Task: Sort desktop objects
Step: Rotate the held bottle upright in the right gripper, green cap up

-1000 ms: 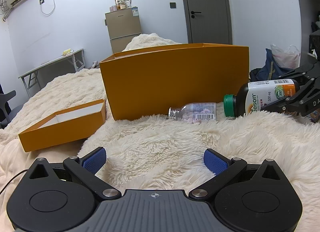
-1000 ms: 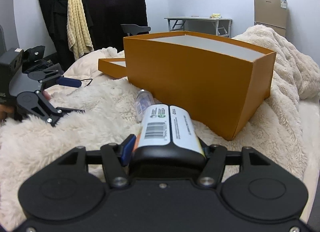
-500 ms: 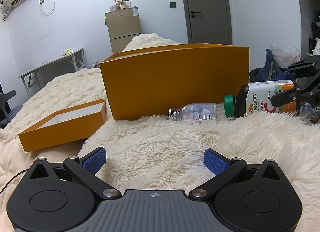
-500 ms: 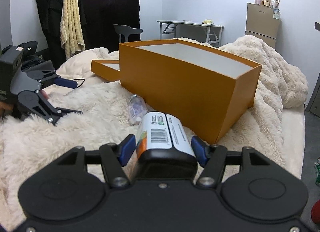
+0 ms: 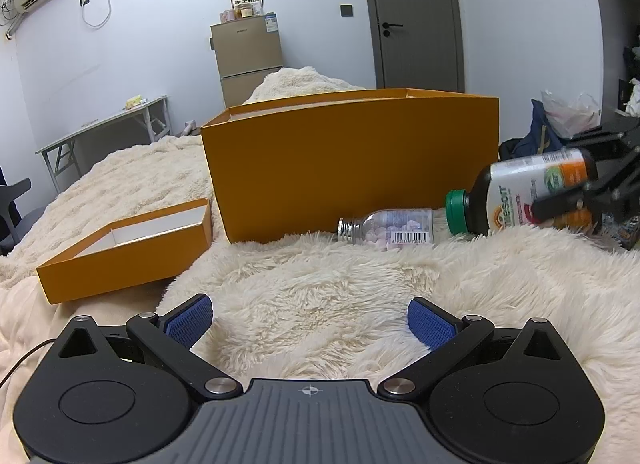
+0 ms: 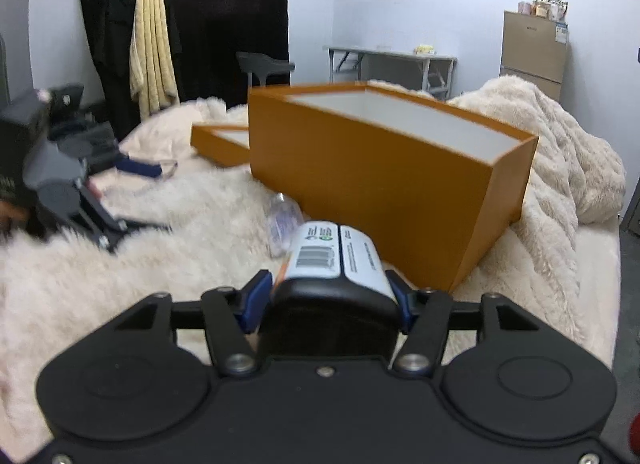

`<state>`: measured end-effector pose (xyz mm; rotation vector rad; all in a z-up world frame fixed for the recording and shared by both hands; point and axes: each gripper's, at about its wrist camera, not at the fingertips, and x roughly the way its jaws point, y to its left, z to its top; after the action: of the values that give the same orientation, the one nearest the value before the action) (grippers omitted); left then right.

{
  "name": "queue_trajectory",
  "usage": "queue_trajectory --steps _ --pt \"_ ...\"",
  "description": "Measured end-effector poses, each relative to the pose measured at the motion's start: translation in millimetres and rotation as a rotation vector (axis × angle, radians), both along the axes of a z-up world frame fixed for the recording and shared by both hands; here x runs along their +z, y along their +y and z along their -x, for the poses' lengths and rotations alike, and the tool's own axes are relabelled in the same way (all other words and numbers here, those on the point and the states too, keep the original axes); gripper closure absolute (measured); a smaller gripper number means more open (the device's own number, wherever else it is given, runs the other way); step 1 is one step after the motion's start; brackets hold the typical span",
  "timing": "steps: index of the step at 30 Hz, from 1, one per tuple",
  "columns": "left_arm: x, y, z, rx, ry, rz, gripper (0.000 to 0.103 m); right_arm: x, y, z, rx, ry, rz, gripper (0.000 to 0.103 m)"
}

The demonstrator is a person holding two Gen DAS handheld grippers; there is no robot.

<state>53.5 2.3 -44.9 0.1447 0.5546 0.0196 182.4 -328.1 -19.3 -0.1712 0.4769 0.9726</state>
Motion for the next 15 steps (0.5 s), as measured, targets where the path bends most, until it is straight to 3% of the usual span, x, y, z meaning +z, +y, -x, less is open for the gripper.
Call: queue_trajectory --steps 9,15 --pt "1 0 3 -0.001 -0.001 0.0 0.0 21 -32 -1 0.022 0.016 -0.232 0.048" --pt "1 -1 3 0.0 0.001 -0.006 0.0 7 -25 -6 0.058 0.033 -0.103 0.047"
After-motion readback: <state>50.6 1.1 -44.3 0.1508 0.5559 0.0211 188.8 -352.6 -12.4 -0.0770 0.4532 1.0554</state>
